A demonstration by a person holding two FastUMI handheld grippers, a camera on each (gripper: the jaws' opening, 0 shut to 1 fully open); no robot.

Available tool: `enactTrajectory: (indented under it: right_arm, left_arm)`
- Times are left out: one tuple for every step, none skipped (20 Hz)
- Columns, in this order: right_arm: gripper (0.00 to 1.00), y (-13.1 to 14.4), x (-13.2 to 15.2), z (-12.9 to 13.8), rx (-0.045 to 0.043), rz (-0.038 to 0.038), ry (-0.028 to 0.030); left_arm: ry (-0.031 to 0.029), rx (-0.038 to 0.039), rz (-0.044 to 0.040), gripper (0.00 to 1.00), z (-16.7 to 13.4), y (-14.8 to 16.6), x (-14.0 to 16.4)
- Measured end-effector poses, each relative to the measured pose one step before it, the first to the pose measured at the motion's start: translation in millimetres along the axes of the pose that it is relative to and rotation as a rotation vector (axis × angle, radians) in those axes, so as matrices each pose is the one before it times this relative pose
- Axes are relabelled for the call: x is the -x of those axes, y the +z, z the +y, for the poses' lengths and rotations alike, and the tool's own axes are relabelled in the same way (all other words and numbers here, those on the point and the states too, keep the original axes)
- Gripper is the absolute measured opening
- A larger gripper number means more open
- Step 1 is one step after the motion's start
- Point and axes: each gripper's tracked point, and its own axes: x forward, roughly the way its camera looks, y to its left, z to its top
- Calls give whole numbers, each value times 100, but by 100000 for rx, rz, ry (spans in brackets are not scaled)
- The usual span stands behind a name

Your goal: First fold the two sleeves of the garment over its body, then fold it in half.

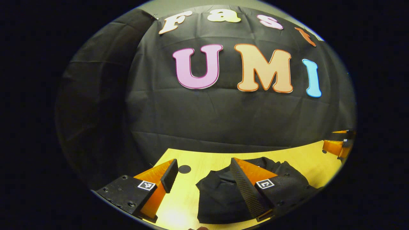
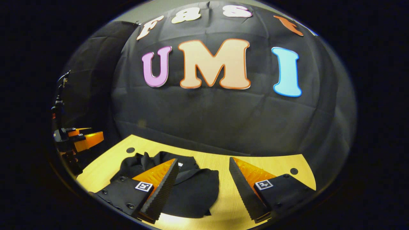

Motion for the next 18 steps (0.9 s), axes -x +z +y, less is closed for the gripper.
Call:
enactTrajectory:
  right_arm:
    - [100, 730, 1738, 17, -949, -3890, 357]
    - [99, 540, 1727, -131, -730, -3482, 154]
    - [99, 524, 1724, -31, -616, -3069, 275]
    - [97, 533, 1905, -101, -88, -3148, 75]
    - [97, 589, 1597, -202, 515, -3933, -79]
    - [99, 306, 1604, -88, 900, -2643, 304]
    - [99, 72, 1563, -190, 689, -1308, -288]
    - [100, 0, 1526, 90, 219, -1111, 232]
    - [100, 3, 1403, 139, -714, -1140, 95]
    - [100, 22, 1380, 204, -1111, -1560, 301]
    - [100, 17, 1176, 284, -1246, -1661, 186]
    - [100, -113, 1190, 61, -1594, -1220, -190]
    - [100, -412, 1312, 302, -1722, -979, 1295]
    - [99, -327, 1257, 300, -1326, 149, 692]
    - [100, -353, 1231, -50, -648, -143, -324]
    - [98, -271, 1045, -107, -333, -196, -867]
    - [100, -1033, 1277, -635, -595, 197, -1075]
    - [100, -604, 944, -271, -388, 61, -1016]
  left_arm:
    - [457, -816, -2230, 98, 135, 574, 1532]
    - [294, -500, -1743, 98, 117, 302, 1607]
    - [-416, -244, -1991, 98, 31, 463, 1602]
    - [216, -126, -3218, 100, 135, 536, 1364]
    - [1021, 118, -1589, 100, 477, 325, 1466]
    - [1164, 506, -926, 100, 409, 86, 1543]
    - [1156, 781, -344, 100, 408, 17, 1527]
    - [995, 923, -453, 95, 342, 48, 1367]
    - [785, 1041, -917, 95, 331, 78, 1421]
    - [441, 599, -724, 95, 155, 29, 1307]
    - [460, -406, -636, 95, 244, -143, 1368]
    - [717, -1505, -498, 97, 324, -261, 1161]
    - [592, -1603, -437, 99, 232, -105, 1091]
    - [337, -1053, -247, 95, 110, -221, 992]
    - [-254, -183, 572, 95, -39, -327, 924]
    - [-1157, 532, 1479, 99, -377, -498, 934]
    - [-1489, 631, 1426, 100, -432, -467, 794]
    - [-671, 504, 1047, 100, -240, -329, 514]
